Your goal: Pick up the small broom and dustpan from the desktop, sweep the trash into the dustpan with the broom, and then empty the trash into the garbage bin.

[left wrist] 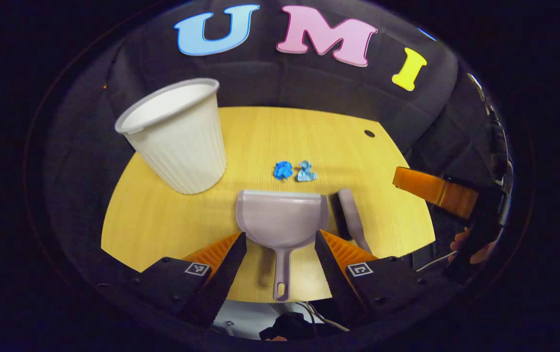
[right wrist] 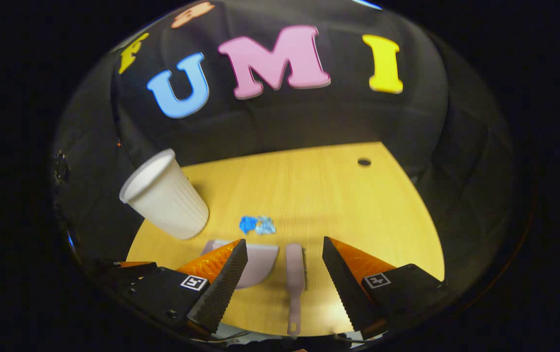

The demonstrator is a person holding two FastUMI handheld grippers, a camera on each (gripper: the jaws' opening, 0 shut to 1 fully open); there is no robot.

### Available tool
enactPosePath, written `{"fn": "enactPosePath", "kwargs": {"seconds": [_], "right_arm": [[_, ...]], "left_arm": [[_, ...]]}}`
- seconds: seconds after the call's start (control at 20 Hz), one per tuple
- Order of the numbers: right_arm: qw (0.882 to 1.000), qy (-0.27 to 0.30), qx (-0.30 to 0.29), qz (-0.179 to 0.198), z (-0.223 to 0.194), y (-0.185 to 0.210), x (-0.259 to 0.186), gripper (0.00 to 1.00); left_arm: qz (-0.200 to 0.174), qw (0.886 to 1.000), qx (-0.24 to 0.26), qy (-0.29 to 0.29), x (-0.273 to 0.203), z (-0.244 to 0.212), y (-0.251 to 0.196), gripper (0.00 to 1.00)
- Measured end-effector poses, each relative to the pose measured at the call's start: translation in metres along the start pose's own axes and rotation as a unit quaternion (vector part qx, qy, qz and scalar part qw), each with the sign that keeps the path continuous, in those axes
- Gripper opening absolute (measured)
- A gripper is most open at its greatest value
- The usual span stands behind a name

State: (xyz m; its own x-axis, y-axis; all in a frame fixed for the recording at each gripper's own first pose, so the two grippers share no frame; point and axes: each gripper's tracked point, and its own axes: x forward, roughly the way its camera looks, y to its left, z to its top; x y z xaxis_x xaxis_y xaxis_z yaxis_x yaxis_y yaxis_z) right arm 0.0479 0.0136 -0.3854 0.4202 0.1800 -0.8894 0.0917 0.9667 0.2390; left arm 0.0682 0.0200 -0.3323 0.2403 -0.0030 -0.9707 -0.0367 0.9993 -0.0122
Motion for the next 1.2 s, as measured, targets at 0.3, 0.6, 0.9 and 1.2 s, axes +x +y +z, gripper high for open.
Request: {"fn": "enactPosePath", "kwargs": {"seconds": [0.3,0.6,0.9,1.2], "right_arm": [[0.973,0.226,-0.014,-0.036,-0.097,-0.020,0.036,0.99],[0.935,0.347,-0.042,-0.055,-0.140,-0.030,0.052,0.98],[0.926,0.367,-0.050,-0.076,-0.151,-0.036,0.053,0.83],[0.924,0.369,-0.049,-0.090,-0.150,-0.044,0.051,0.54]], "left_arm": [[0.000,0.979,-0.025,0.205,-0.022,0.041,-0.009,0.87],[0.031,0.961,-0.014,0.274,-0.012,0.061,-0.008,0.85],[0.026,0.958,0.007,0.286,0.017,0.053,-0.020,0.83],[0.034,0.952,0.013,0.303,0.014,0.052,-0.014,0.58]]}}
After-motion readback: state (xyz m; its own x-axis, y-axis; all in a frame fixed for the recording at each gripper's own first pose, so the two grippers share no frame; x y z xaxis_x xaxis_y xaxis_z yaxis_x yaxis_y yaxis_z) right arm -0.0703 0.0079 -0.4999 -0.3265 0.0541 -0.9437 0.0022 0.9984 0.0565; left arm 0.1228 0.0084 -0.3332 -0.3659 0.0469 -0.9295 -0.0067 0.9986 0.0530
